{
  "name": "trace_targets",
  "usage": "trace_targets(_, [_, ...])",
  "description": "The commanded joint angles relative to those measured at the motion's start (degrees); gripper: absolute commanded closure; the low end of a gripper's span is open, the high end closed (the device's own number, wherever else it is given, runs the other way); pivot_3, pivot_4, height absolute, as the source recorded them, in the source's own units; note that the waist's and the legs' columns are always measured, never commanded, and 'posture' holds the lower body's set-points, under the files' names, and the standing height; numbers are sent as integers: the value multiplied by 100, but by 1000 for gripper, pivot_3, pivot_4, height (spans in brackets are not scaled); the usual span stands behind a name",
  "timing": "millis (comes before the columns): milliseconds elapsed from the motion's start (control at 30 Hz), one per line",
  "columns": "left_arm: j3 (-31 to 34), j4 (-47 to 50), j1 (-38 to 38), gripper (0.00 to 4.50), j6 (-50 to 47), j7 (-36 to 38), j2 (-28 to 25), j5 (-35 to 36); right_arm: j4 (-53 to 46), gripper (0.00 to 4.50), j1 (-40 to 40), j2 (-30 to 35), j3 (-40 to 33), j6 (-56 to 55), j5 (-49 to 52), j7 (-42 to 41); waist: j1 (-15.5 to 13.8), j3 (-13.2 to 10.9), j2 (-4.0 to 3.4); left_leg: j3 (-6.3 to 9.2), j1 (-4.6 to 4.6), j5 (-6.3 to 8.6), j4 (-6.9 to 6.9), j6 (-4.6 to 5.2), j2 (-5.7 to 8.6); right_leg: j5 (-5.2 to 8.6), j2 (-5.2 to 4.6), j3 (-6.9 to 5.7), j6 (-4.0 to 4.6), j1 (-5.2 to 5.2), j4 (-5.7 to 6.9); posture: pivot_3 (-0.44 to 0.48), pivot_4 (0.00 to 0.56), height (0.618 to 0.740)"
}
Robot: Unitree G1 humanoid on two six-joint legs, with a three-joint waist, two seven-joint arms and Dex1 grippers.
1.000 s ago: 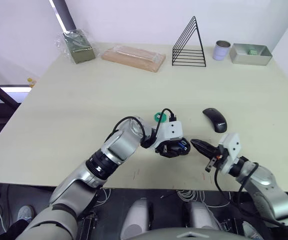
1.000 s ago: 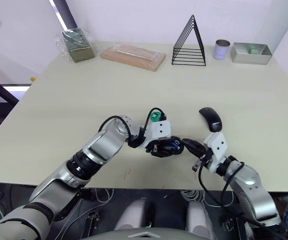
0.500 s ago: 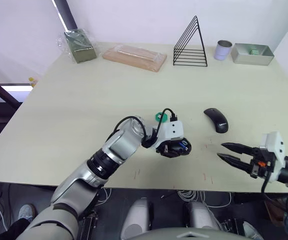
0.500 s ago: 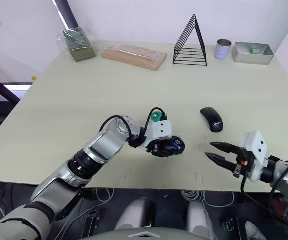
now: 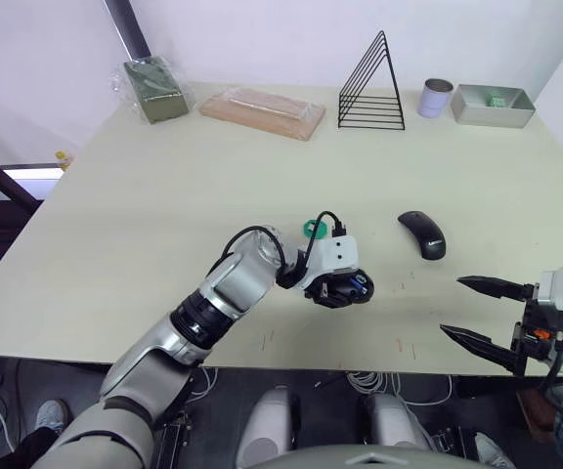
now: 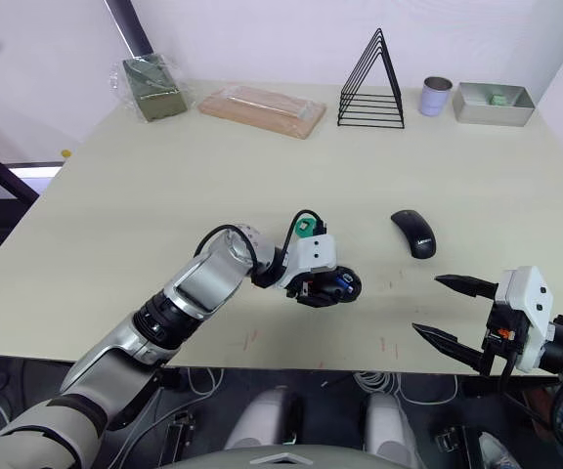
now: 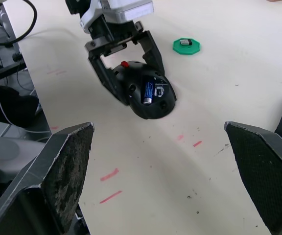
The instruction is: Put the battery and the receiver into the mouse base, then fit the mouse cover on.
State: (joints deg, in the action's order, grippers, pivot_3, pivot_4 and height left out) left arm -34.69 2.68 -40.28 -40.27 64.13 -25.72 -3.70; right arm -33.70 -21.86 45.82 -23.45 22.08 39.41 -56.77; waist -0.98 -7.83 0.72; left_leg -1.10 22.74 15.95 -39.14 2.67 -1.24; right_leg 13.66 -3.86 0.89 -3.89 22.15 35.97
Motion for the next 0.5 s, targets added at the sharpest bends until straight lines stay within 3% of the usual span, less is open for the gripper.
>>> trace_targets(33, [-102,-68,51,89,48,33,-5,2,-152,0,36,-13,-109,-46,34,25,-1,-1,1,0,1,0,0,0,0,0,0,0,0,0,-1,0,150,740])
trace_targets(500, [415,553,220,89,148,283,-506,513,-59,0,124,-78,-10,-80,-50,15,16,-19,0,-1,3,0,3,0,-4,0,2,0,1,4,-2,0,150,740])
